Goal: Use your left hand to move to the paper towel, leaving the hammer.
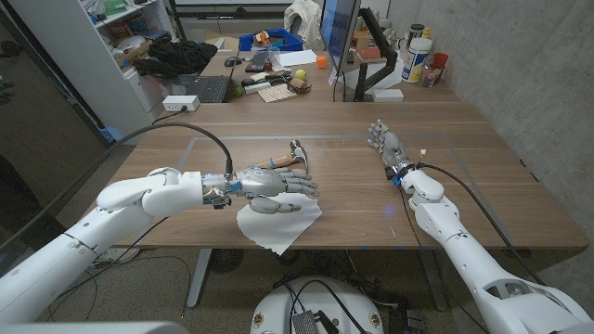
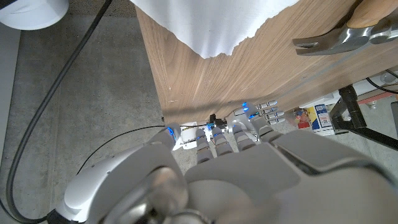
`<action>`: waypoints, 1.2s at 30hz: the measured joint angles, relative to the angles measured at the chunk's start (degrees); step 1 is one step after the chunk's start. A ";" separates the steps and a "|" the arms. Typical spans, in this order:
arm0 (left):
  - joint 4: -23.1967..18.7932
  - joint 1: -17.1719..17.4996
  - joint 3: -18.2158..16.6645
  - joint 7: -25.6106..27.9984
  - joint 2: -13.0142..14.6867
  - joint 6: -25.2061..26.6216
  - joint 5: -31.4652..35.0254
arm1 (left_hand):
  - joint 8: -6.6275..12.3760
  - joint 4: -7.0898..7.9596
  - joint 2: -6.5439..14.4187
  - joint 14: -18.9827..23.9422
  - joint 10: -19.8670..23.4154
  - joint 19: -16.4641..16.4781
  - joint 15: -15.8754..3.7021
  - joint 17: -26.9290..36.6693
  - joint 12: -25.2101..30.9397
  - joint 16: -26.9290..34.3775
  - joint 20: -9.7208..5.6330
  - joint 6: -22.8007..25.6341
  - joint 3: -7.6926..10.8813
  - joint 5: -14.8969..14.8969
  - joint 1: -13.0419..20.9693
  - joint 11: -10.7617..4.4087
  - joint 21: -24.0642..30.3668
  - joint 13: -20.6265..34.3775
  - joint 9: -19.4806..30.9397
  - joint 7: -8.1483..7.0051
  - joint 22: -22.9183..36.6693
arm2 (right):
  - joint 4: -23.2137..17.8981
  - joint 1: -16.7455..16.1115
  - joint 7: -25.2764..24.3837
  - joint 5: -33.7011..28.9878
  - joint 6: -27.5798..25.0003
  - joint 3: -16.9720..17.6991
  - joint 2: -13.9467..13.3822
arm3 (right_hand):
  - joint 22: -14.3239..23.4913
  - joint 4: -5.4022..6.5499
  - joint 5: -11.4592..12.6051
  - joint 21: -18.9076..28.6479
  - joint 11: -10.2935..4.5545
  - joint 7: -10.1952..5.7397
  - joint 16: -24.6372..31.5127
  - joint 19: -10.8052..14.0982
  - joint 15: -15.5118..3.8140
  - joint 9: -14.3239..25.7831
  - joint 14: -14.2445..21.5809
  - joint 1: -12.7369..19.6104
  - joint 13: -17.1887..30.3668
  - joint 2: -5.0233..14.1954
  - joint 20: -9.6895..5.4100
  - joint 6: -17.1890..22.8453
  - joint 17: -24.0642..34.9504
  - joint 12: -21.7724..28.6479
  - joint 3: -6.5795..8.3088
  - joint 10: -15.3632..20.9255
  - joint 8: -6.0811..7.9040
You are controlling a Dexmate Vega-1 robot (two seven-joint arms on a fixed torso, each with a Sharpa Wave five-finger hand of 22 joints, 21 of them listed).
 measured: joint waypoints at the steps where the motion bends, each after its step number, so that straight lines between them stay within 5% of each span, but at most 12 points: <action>1: -0.17 0.10 -0.06 0.00 0.07 0.00 0.00 | 0.00 -0.32 -0.03 0.00 0.00 0.00 0.00 0.00 0.00 0.00 0.00 0.09 0.02 0.00 0.30 0.00 -0.25 0.00 0.00 -0.09 0.00 | 0.07 0.07 0.03 -0.01 0.01 -0.04 0.01 | 0.00 0.00 0.00 0.00 0.00 0.00 0.00 0.00 0.00 0.00 0.00 0.00 0.00 0.00 0.00 0.00 0.00 0.00 0.00 0.00 0.00; 36: -2.92 3.14 -1.43 1.14 2.21 2.29 4.15 | 0.44 -2.33 0.50 0.00 0.32 0.18 0.00 0.01 0.00 0.01 -0.18 2.57 1.73 0.00 2.79 -0.30 -0.79 0.00 0.15 0.35 0.15 | 0.46 0.28 0.29 -0.19 0.13 -0.31 -0.11 | 0.00 -0.01 0.00 -0.23 0.00 -0.21 0.00 -0.01 -0.01 0.00 0.00 -0.23 0.03 0.23 0.01 -0.21 0.00 0.00 0.01 0.00 0.00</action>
